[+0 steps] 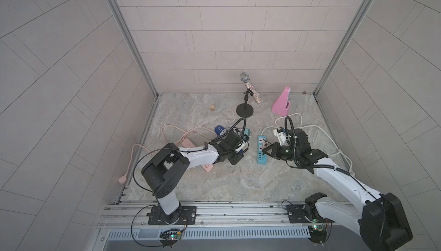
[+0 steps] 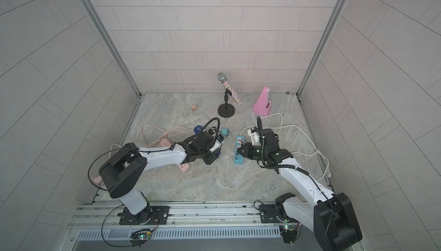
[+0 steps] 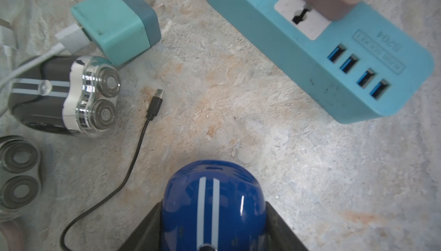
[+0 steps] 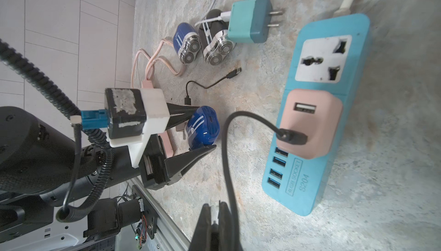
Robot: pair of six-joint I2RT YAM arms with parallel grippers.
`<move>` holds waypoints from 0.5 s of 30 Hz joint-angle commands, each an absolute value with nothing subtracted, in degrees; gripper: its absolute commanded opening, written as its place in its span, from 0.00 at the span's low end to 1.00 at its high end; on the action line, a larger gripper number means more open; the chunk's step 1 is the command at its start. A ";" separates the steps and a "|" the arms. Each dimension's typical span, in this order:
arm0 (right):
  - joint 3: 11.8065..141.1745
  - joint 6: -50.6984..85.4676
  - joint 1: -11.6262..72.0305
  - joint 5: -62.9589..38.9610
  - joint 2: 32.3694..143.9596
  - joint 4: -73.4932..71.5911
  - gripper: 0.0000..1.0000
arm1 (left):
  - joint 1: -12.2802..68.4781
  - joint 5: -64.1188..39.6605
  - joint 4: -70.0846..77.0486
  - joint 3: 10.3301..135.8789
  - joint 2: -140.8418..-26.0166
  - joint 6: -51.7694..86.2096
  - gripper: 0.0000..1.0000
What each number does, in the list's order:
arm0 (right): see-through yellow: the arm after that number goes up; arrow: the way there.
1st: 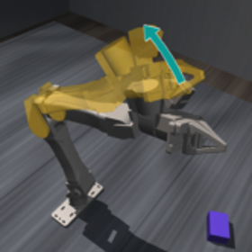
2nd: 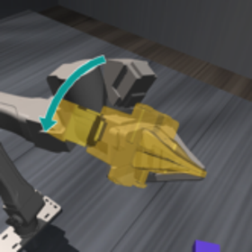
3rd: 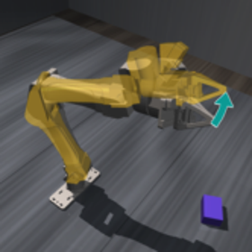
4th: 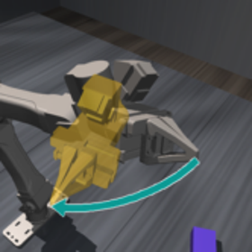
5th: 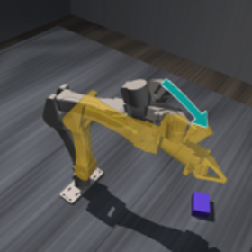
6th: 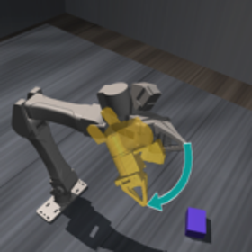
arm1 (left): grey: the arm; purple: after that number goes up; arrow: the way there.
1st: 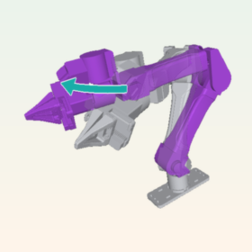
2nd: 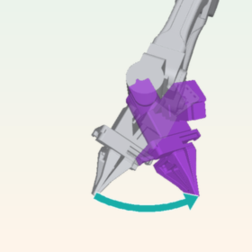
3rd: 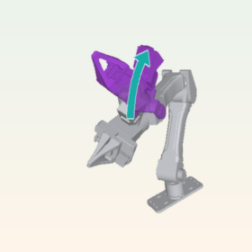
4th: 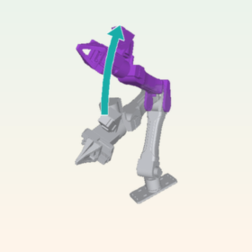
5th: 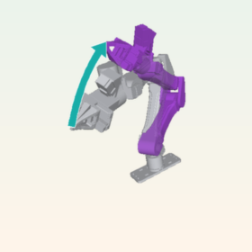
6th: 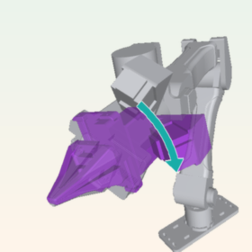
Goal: Unplug the electric shaver
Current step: Place the electric shaver at the center of the board.
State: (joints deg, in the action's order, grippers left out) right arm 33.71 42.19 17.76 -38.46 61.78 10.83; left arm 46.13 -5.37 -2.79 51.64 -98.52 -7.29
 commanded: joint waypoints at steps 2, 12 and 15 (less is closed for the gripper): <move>33.48 40.69 18.45 -37.18 62.23 11.70 0.02 | 45.97 -5.23 -2.84 54.02 -100.28 -6.59 0.45; 33.64 39.33 18.89 -35.61 62.58 12.97 0.05 | 45.94 -6.39 -4.87 54.99 -101.08 -6.16 0.62; 33.97 38.94 19.23 -34.90 62.50 13.61 0.08 | 45.97 -6.33 -5.43 55.02 -101.29 -6.15 0.65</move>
